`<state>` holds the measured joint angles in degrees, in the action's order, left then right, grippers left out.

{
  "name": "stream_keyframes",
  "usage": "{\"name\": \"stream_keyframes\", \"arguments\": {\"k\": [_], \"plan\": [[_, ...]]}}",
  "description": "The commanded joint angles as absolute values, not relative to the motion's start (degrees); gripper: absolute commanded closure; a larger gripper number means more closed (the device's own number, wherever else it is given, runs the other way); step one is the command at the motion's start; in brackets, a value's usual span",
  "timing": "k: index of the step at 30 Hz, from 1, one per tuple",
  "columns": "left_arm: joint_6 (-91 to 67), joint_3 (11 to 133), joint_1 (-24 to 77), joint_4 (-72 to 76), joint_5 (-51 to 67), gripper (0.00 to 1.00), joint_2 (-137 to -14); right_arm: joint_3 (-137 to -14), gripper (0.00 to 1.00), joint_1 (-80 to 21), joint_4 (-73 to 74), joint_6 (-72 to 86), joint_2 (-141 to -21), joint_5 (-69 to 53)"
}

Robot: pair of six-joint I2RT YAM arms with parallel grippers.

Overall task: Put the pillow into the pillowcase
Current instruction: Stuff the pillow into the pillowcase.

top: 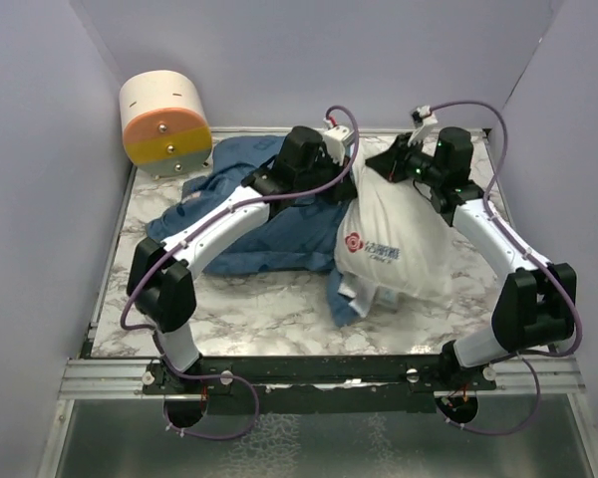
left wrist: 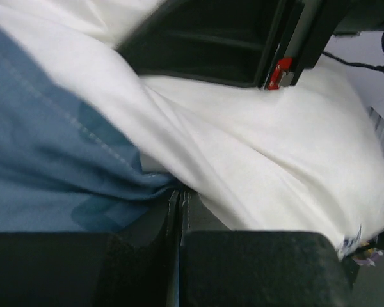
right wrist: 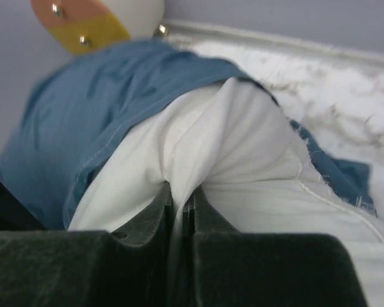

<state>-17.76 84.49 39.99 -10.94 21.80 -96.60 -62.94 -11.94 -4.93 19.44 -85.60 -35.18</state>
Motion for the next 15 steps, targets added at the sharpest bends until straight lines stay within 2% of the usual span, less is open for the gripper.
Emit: {"name": "stream_keyframes", "arguments": {"k": [1,4,6,11,14,15], "plan": [[-16.46,106.49,42.68,-7.89,31.83,1.00,-104.19,-74.41,0.99,-13.27,-13.58,23.67,-78.38,-34.05],[-15.57,114.21,42.95,-8.79,32.12,1.00,-106.68,-73.04,0.99,-13.10,-17.88,21.09,-74.04,-31.70],[-14.58,112.82,42.92,-7.51,31.59,1.00,-105.93,-67.99,0.99,-13.09,-20.87,20.23,-70.79,-33.34],[-16.20,86.56,42.97,7.74,28.73,0.98,-98.61,-42.51,0.99,-13.29,-30.11,21.71,-65.25,-37.49],[-20.53,68.89,42.95,14.58,27.91,0.77,-94.34,-27.50,0.99,-14.04,-34.41,23.86,-62.89,-38.25],[-22.18,63.76,42.92,17.06,27.65,0.67,-92.66,-22.88,0.99,-14.49,-34.63,23.88,-61.88,-38.19]]}}
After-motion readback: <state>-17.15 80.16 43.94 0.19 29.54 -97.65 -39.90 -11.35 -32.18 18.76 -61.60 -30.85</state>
